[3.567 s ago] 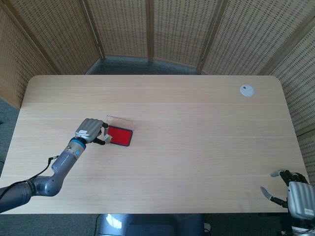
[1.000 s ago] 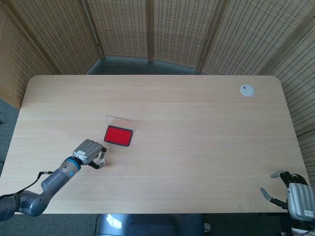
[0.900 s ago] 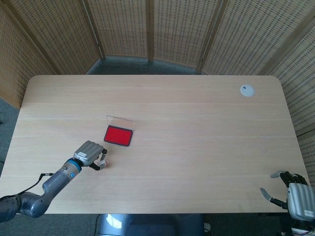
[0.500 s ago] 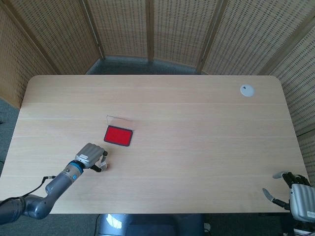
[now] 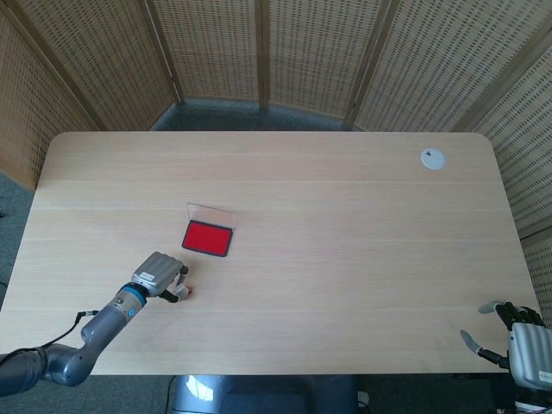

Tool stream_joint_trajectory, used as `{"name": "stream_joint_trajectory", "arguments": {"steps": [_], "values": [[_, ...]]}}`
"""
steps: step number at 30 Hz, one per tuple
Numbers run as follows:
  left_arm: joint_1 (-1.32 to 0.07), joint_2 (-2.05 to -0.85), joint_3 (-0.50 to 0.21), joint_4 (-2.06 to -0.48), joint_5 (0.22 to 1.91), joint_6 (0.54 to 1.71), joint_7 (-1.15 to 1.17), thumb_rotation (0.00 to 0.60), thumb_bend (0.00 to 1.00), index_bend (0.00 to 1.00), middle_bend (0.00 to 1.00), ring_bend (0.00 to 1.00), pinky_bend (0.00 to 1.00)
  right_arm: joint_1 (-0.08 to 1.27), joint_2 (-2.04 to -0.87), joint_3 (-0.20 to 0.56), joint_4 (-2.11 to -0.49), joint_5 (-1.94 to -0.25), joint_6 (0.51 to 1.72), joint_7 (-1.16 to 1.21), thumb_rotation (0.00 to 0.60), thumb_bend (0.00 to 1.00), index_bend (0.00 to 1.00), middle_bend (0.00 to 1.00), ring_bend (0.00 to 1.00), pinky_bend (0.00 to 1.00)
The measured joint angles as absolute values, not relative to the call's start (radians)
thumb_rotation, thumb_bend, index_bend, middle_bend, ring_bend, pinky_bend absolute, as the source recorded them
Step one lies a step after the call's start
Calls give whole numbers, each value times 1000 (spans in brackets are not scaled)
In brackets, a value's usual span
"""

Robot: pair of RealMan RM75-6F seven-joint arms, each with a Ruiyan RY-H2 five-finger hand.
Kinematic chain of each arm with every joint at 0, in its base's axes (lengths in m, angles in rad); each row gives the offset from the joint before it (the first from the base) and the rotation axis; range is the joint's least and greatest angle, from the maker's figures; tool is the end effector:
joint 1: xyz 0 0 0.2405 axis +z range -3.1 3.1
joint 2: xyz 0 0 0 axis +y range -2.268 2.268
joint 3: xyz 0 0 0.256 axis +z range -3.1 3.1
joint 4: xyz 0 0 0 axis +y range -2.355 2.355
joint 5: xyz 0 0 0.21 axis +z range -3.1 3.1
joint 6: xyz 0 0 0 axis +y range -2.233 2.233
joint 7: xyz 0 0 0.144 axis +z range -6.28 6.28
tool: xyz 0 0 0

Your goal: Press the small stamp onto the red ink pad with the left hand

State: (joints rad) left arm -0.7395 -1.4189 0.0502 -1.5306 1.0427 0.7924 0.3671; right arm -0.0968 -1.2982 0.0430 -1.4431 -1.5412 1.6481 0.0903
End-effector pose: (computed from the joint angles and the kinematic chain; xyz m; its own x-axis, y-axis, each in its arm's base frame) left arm -0.2196 0.2991 -0.0203 0.6000 0.5076 0.6184 0.7995 -0.4076 -0.4412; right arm -0.3394 -0.1196 0.1340 0.3152 0.0923 0.9445 -0.9455 0.1160 0.3042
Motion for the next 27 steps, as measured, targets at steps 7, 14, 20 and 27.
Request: {"name": "stream_joint_trajectory", "arguments": {"steps": [7,14,20,27], "values": [[-736,-1419,48,-1532,1049,797,371,501,274,760,1000,1000,1000,-98,-1297,42,-1445,-1544,1651,90,423,222,436,408,421,299],[-735,-1416,45,-1535,1049,797,376,497,263,750,1000,1000,1000,-99,-1296,44,-1444,-1546,1656,91,425,222,436,409,421,299],[-734,-1411,44,-1538,1047,796,380,500,223,731,1000,1000,1000,-98,-1296,44,-1444,-1548,1657,92,424,222,436,409,421,300],[-728,-1408,43,-1542,1053,805,381,499,164,682,1000,1000,1000,-98,-1298,43,-1444,-1550,1657,92,423,223,436,409,422,303]]}}
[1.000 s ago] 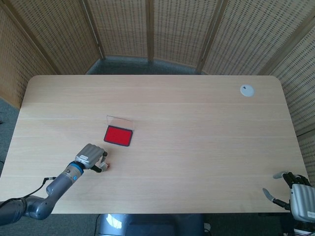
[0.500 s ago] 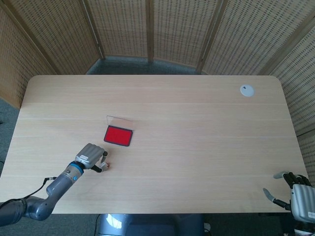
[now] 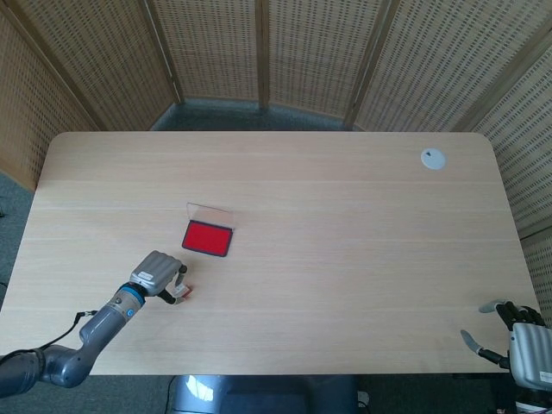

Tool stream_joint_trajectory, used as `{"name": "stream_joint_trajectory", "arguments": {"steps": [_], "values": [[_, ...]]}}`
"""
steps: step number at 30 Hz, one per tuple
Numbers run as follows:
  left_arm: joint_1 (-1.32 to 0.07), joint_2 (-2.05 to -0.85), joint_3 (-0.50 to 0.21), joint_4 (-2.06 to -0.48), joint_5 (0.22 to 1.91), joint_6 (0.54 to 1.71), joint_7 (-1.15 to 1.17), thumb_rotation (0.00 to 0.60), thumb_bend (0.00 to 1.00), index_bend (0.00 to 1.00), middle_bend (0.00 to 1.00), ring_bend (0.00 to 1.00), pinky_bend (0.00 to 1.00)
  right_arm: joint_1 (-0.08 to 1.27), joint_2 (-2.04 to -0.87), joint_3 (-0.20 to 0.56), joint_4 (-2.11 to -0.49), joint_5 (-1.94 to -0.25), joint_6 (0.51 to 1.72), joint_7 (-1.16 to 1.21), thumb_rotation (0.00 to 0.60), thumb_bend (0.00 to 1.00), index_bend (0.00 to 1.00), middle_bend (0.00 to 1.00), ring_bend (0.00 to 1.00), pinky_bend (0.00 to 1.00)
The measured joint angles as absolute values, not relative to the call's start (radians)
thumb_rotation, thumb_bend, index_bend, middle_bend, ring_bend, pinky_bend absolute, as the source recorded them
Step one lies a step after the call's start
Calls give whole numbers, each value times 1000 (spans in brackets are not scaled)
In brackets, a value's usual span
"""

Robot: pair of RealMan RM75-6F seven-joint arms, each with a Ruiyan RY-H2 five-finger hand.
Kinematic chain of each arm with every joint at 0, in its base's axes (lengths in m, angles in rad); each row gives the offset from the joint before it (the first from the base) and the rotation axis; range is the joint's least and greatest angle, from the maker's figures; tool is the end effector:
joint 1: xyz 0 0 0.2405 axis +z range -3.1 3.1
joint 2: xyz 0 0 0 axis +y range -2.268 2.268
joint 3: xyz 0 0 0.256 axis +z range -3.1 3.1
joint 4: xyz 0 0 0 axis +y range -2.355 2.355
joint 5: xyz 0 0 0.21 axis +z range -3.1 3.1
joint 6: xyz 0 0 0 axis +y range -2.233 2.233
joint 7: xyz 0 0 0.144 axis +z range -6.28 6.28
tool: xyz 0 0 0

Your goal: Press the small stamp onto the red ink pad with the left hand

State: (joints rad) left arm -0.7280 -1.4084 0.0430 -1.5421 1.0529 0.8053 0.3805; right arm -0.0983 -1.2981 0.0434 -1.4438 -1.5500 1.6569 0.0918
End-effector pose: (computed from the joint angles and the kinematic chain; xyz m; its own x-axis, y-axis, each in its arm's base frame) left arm -0.2195 0.2986 -0.0160 0.6070 0.4916 0.6244 0.7940 -0.4087 -0.4501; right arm -0.3378 -0.1192 0.1347 0.3134 0.1004 0.9443 -0.9469 0.1078 0.3028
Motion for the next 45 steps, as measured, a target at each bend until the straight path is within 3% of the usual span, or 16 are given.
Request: {"name": "stream_joint_trajectory", "arguments": {"steps": [16,28,35,39,45], "values": [[-705,-1334,44,-1608,1085,846,376,505,156,639,1000,1000,1000,-100,-1297,44,-1447,-1554,1665,88,426,222,436,410,423,305],[-588,-1152,46,-1788,1274,1026,149,502,156,638,1000,1000,992,-84,-1287,48,-1472,-1572,1659,59,425,222,436,409,423,309],[-451,-1052,79,-1859,1448,1220,-23,511,165,639,1000,962,889,-70,-1281,50,-1484,-1585,1651,42,424,222,436,410,417,301],[-371,-1036,100,-1864,1503,1336,-66,509,177,638,972,845,764,-61,-1279,48,-1492,-1592,1642,28,426,222,436,409,409,285],[-224,-1056,132,-1841,1569,1520,-124,518,190,639,841,690,609,-48,-1279,40,-1502,-1606,1625,12,421,222,436,409,395,278]]}}
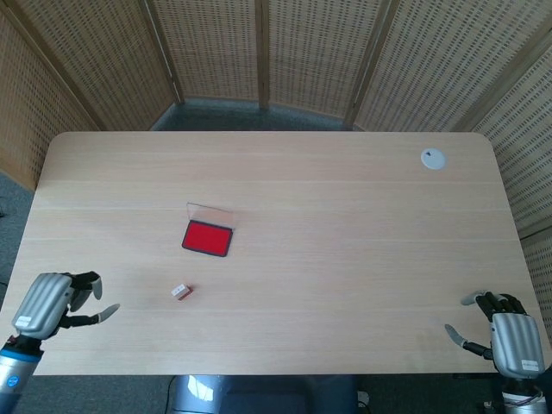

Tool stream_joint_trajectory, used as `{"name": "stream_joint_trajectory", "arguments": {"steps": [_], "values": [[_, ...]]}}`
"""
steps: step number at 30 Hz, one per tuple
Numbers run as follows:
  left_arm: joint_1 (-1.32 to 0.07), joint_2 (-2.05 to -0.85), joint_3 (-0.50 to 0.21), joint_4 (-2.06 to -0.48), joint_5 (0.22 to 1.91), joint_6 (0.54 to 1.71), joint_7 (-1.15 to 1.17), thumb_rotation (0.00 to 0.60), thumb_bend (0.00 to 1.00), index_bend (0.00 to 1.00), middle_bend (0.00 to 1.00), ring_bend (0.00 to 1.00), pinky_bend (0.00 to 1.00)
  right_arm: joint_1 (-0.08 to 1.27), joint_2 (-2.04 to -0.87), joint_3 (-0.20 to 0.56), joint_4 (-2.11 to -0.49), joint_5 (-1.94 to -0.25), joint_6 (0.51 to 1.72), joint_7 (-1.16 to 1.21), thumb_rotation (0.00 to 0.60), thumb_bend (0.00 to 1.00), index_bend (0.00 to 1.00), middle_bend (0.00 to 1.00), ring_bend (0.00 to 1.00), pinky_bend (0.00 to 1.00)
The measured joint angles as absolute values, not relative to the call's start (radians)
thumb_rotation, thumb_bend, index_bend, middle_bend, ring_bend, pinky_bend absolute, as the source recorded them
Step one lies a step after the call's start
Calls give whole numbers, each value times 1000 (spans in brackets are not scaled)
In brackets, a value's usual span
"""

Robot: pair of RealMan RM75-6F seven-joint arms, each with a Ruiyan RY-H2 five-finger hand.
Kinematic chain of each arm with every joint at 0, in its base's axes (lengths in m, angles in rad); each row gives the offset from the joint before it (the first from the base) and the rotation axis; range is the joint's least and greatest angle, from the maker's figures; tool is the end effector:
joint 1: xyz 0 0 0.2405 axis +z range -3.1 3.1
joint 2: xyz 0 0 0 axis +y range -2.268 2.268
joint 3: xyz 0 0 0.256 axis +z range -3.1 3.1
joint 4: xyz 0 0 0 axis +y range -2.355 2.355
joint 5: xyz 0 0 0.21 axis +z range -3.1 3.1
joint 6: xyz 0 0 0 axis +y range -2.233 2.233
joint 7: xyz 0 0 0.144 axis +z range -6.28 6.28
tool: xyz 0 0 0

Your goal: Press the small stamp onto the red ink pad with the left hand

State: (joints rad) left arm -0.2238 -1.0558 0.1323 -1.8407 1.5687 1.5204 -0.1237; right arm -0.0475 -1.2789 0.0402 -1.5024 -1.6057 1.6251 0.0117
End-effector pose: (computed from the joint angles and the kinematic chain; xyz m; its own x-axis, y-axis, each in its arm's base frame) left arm -0.2517 0.1751 0.1410 0.1486 0.1415 0.9787 0.9787 -0.1625 -0.1251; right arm -0.3169 -0.1368 0.1289 0.3425 0.0777 0.9363 -0.9394 0.0114 0.3427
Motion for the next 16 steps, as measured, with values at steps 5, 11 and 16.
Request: {"name": "stream_joint_trajectory", "arguments": {"steps": [5,11,16], "values": [[-111,-1115,161,-1783,1622,1633,-112,510,191,638,764,598,525,-40,-1284,32,-1503,-1613,1614,15,423,222,436,408,390,275],[-51,-1179,156,-1735,1633,1669,-72,509,192,638,752,588,503,-39,-1285,27,-1494,-1611,1611,29,421,222,436,407,390,275],[-44,-1184,141,-1735,1637,1666,-75,511,191,638,752,588,500,-41,-1282,26,-1491,-1609,1615,34,425,222,436,408,390,275]]}}
